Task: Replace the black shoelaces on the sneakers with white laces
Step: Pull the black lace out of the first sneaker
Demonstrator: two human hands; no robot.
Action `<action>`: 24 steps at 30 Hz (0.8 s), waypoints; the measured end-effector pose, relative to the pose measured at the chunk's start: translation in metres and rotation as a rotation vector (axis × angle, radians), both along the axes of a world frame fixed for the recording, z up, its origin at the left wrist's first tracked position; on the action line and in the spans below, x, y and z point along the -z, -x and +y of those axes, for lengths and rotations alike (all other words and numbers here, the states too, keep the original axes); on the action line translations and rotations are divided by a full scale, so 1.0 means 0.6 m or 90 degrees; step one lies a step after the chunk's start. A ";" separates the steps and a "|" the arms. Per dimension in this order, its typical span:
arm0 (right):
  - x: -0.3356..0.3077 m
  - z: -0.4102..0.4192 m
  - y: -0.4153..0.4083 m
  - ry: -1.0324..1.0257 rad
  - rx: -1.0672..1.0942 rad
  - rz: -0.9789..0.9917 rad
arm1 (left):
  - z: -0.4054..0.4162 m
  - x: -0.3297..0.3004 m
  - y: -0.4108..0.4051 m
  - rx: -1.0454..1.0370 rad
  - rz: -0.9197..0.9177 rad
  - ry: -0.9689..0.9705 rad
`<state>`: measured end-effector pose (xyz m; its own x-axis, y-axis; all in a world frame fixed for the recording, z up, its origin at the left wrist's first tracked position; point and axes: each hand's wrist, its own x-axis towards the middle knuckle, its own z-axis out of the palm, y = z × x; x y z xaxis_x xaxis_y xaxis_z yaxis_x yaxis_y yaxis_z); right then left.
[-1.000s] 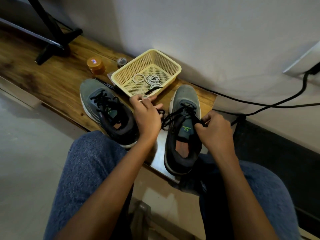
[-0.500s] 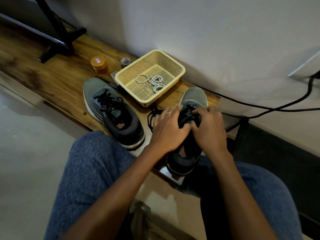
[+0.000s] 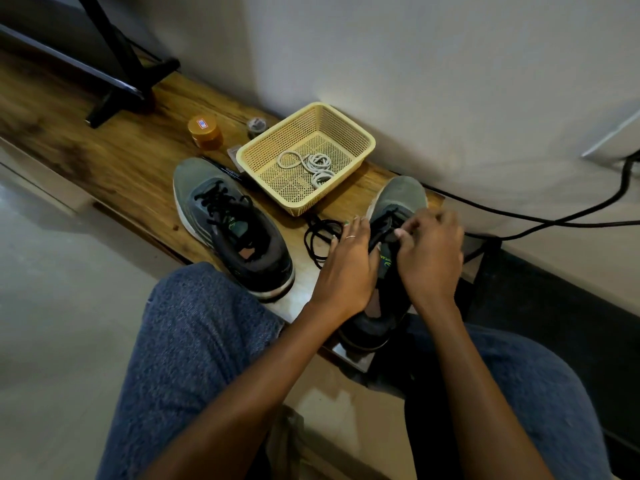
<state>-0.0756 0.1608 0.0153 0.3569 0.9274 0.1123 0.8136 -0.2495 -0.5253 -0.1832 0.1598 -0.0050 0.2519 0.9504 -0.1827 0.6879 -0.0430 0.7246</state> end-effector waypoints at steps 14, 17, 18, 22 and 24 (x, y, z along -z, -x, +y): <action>-0.012 0.006 -0.012 0.064 -0.046 -0.027 | 0.010 0.006 0.010 0.027 -0.030 0.049; 0.001 0.001 0.001 0.112 -0.105 -0.117 | 0.011 0.007 0.010 0.033 -0.029 0.055; 0.005 0.000 0.003 0.112 -0.115 -0.137 | 0.011 0.007 0.009 0.032 -0.030 0.057; 0.004 0.001 0.002 0.031 -0.067 -0.156 | 0.008 0.000 0.007 0.010 -0.058 0.069; -0.003 0.002 -0.004 -0.001 -0.007 -0.128 | 0.007 -0.005 0.005 -0.001 -0.074 0.069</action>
